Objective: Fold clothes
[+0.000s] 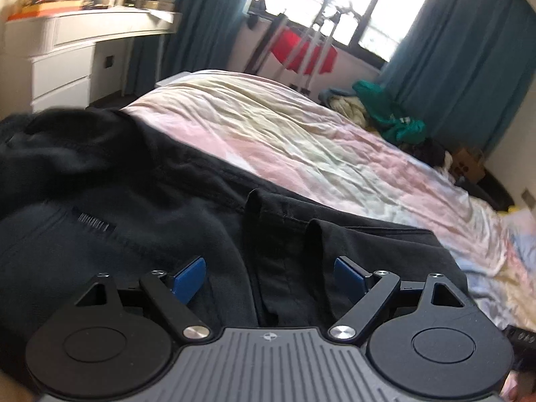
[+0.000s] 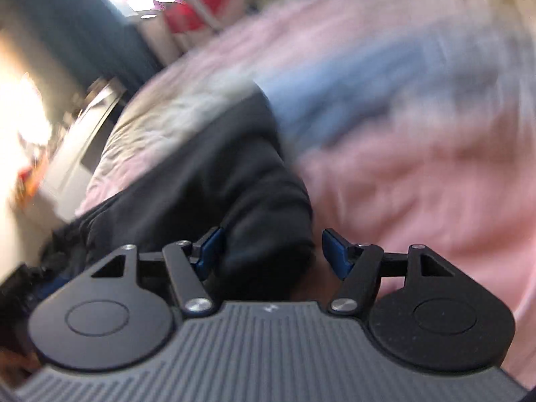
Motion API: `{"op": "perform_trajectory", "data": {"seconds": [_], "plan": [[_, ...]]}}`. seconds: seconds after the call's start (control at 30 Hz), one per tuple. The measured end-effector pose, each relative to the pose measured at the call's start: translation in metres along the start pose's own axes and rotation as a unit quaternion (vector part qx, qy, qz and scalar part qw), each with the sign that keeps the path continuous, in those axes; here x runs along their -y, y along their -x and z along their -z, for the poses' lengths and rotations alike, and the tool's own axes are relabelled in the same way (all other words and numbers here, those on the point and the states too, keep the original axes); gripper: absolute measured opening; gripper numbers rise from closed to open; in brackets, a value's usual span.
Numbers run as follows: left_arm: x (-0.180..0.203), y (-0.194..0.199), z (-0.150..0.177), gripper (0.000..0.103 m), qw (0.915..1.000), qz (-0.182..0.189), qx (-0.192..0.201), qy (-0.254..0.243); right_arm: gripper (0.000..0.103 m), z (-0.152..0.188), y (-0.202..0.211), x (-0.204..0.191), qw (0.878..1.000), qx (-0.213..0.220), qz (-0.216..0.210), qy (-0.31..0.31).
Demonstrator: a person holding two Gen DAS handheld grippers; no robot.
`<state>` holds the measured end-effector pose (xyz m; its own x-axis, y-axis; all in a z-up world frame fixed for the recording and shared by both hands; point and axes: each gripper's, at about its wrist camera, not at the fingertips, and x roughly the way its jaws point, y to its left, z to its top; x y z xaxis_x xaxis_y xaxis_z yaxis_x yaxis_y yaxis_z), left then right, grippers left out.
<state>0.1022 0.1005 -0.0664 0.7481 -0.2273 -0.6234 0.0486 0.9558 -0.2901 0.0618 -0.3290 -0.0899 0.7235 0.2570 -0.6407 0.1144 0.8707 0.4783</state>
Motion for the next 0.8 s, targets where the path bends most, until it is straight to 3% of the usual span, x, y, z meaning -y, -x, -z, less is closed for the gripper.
{"op": "perform_trajectory", "data": {"seconds": [0.1,0.23,0.3,0.4,0.5,0.53,0.6,0.63,0.73,0.8], "plan": [[0.007,-0.015,-0.017,0.086,0.9993,-0.025,-0.009,-0.028,0.068,-0.005,-0.007,0.022,0.998,0.005,0.027,-0.064],[0.013,-0.041,-0.036,0.085,0.9983,-0.034,-0.021,-0.043,0.068,0.0,-0.01,0.013,0.998,0.024,0.029,-0.051],[0.015,-0.057,-0.04,0.073,0.9962,-0.058,-0.025,-0.061,0.069,-0.002,-0.005,0.015,0.998,0.029,0.02,-0.045],[0.014,-0.08,-0.044,0.07,0.9921,-0.08,-0.038,-0.09,0.069,-0.004,0.0,0.02,0.998,0.033,0.005,-0.046],[0.009,-0.091,-0.048,0.067,0.9931,-0.059,-0.048,-0.089,0.069,-0.006,-0.001,0.026,0.997,0.033,-0.008,-0.066],[0.008,-0.093,-0.05,0.064,0.9935,-0.049,-0.05,-0.09,0.069,-0.007,-0.002,0.027,0.997,0.033,-0.011,-0.069],[0.015,-0.097,-0.051,0.045,0.9908,-0.034,-0.055,-0.119,0.069,-0.009,-0.004,0.029,0.997,0.032,-0.015,-0.075],[0.02,-0.099,-0.051,0.044,0.9881,-0.032,-0.057,-0.139,0.069,-0.011,-0.005,0.029,0.996,0.031,-0.018,-0.078],[0.036,-0.108,-0.047,0.037,0.9777,-0.053,-0.073,-0.19,0.07,-0.015,-0.008,0.03,0.996,0.027,-0.026,-0.075],[0.042,-0.111,-0.045,0.021,0.9754,-0.06,-0.077,-0.198,0.07,-0.016,-0.009,0.031,0.996,0.026,-0.028,-0.075]]}}
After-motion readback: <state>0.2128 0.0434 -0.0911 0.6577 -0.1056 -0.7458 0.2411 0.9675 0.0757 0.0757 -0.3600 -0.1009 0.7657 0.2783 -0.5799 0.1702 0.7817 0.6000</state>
